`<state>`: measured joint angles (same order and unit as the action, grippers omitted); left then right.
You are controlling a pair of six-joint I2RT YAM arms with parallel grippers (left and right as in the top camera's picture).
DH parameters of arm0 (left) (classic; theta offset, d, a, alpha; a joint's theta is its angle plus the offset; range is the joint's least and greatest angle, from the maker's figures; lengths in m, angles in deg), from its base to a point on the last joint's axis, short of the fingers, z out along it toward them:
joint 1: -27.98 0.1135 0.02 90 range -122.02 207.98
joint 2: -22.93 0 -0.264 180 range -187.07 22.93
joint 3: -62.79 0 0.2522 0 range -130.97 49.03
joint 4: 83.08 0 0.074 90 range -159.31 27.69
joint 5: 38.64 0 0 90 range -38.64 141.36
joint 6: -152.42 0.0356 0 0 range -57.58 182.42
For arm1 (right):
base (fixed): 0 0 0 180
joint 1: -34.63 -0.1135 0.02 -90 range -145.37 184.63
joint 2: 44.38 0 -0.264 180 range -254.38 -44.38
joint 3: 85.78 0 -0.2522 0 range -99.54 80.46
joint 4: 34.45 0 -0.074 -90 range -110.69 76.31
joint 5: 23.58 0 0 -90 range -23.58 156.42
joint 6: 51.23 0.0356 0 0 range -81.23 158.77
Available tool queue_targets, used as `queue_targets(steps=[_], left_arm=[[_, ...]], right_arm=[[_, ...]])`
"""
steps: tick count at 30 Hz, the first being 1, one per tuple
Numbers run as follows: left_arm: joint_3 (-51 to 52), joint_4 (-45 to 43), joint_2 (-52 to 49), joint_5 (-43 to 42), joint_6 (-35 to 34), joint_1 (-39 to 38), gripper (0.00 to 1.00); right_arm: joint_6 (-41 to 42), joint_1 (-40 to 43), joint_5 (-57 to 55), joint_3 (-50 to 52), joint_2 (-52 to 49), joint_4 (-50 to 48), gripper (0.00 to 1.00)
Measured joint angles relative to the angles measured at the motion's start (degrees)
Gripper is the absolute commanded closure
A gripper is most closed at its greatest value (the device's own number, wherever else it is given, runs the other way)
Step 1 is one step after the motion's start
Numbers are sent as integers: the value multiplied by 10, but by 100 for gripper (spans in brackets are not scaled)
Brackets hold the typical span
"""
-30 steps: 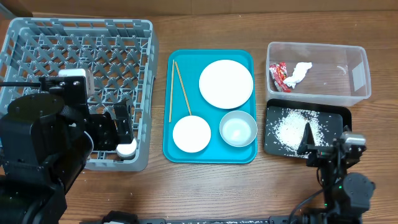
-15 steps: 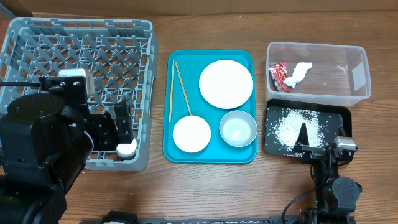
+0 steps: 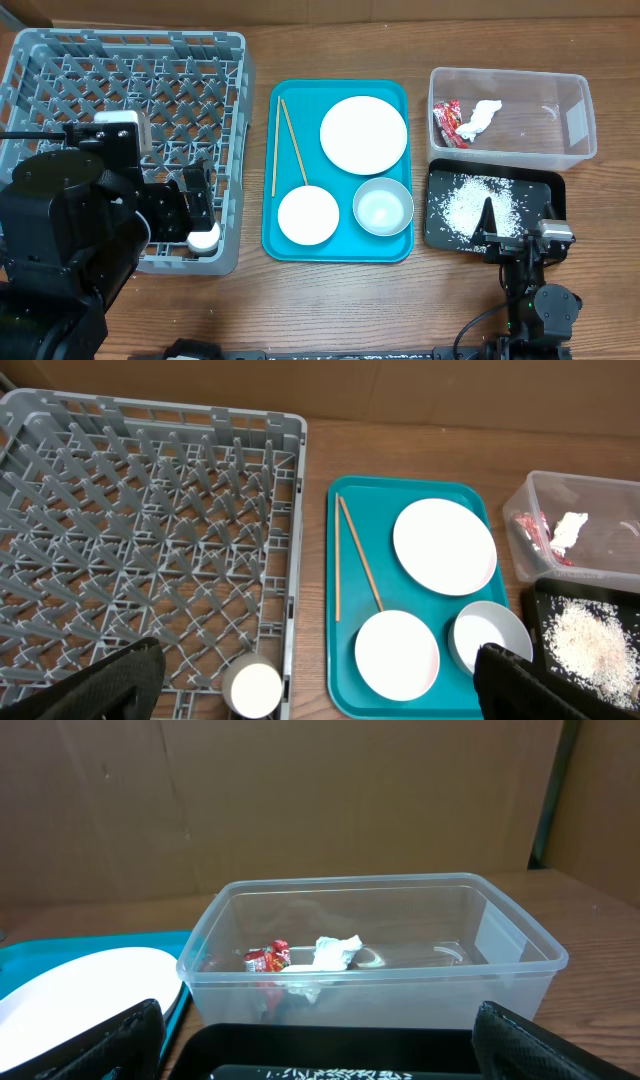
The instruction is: Sort waste into correct bins and load items into the dishwasher
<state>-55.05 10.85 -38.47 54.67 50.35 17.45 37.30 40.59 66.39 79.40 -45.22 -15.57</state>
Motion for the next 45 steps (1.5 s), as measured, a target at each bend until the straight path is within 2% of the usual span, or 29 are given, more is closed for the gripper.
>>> queue_targets(steps=[8, 15, 17, 19, 23, 26, 29, 32, 35, 38, 40, 42, 45], left_arm=[[0, -4, 0, -6, -12, 0, 0], [5, -89, -19, -97, -87, -8, 0], [11, -82, -49, -118, -96, -31, 0], [23, -70, -102, -127, -104, -66, 13], [41, -64, -253, -115, -111, -136, 21], [56, -81, -372, -98, -116, -179, 21], [64, -118, -439, -91, -116, -203, 20], [64, -165, -481, -84, -118, -210, 21], [64, -206, -522, -75, -133, -205, 29], [64, -220, -552, -75, -140, -193, 32], [64, -222, -563, -75, -144, -187, 30], [64, -223, -565, -66, -147, -182, 22], [64, -220, -565, -40, -155, -176, 21]], right_arm=[[0, 0, 0, 0, 0, 0, 0], [0, 0, 0, 0, 0, 0, 0], [0, 0, 0, 0, 0, 0, 0], [0, 0, 0, 0, 0, 0, 0], [0, 0, 0, 0, 0, 0, 0], [0, 0, 0, 0, 0, 0, 0], [0, 0, 0, 0, 0, 0, 0], [0, 0, 0, 0, 0, 0, 0], [0, 0, 0, 0, 0, 0, 0], [0, 0, 0, 0, 0, 0, 0], [0, 0, 0, 0, 0, 0, 0], [0, 0, 0, 0, 0, 0, 0], [0, 0, 0, 0, 0, 0, 0]])
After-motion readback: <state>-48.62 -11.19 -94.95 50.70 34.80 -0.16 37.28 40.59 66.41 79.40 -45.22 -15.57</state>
